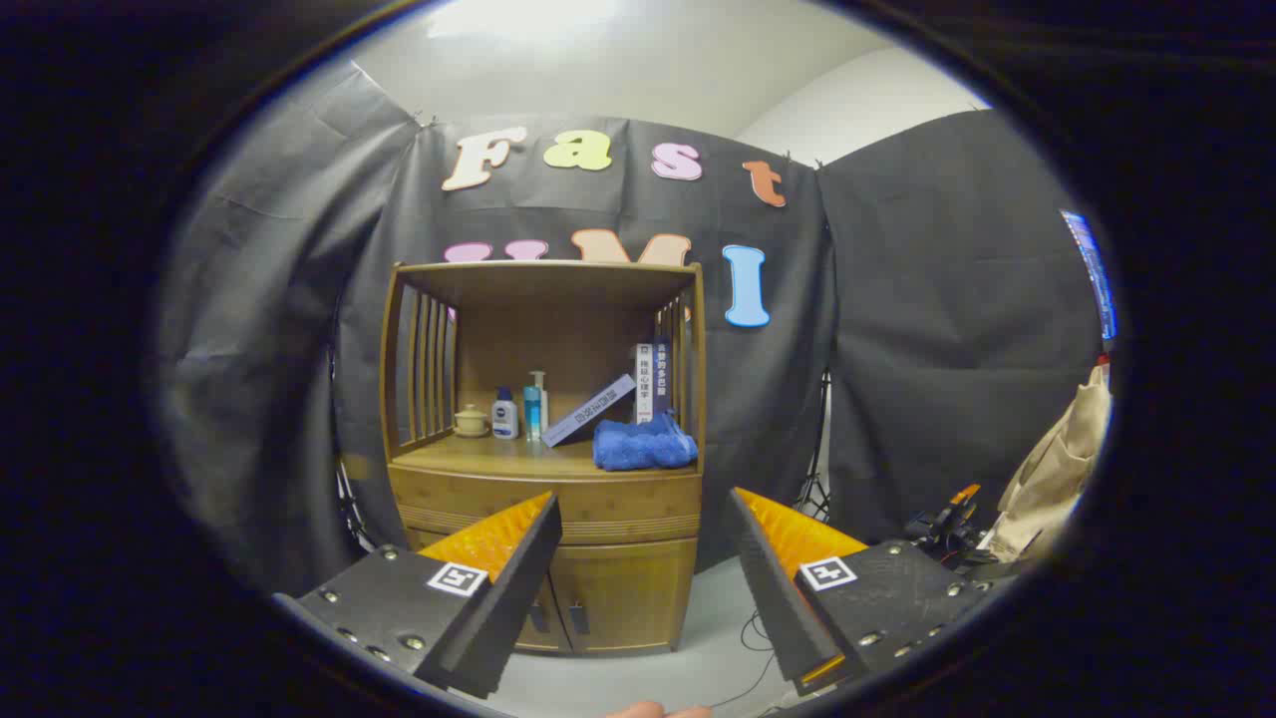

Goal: Pull open the drawer, take out the items inside it, and place them on the countertop above the cabinet.

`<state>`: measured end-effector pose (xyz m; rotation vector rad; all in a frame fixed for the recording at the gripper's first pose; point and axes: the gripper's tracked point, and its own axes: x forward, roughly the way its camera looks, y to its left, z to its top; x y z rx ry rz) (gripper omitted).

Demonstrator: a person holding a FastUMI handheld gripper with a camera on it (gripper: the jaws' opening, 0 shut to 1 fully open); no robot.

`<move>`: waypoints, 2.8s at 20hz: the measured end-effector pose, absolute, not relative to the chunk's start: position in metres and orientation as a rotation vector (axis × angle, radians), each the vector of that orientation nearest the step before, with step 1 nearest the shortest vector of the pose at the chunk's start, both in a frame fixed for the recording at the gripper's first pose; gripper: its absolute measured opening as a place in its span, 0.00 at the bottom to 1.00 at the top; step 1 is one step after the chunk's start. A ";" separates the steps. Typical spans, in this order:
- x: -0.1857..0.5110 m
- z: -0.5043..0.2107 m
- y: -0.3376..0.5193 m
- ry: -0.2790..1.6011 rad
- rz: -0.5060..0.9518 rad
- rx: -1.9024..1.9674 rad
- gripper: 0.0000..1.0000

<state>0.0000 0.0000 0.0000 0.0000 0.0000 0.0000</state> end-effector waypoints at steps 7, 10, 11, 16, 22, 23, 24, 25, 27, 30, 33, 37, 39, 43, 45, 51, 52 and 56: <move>0.000 0.001 -0.003 0.000 -0.013 0.003 0.98; 0.000 0.001 -0.005 -0.002 -0.017 0.008 0.98; 0.000 0.001 -0.005 -0.002 -0.018 0.009 0.98; 0.005 -0.001 -0.008 -0.001 -0.034 0.014 0.98; 0.064 -0.014 0.023 0.015 0.014 0.024 0.98; 0.080 -0.021 0.032 0.030 0.027 0.023 0.98; 0.096 -0.029 0.043 0.042 0.042 0.025 0.98; 0.112 -0.037 0.055 0.056 0.057 0.033 0.98; 0.144 -0.063 0.078 0.100 0.087 0.035 0.98; 0.187 -0.110 0.107 0.173 0.113 0.042 0.99; 0.224 -0.153 0.133 0.245 0.144 0.080 0.98; 0.261 -0.202 0.155 0.339 0.155 0.079 0.97; 0.287 -0.216 0.169 0.353 0.163 0.076 0.80; 0.289 -0.220 0.179 0.376 0.209 0.066 0.76; 0.298 -0.227 0.185 0.385 0.213 0.013 0.54; 0.278 -0.226 0.180 0.456 0.189 -0.070 0.29; 0.279 -0.228 0.181 0.468 0.188 -0.066 0.19; 0.236 -0.225 0.173 0.496 0.158 -0.052 0.19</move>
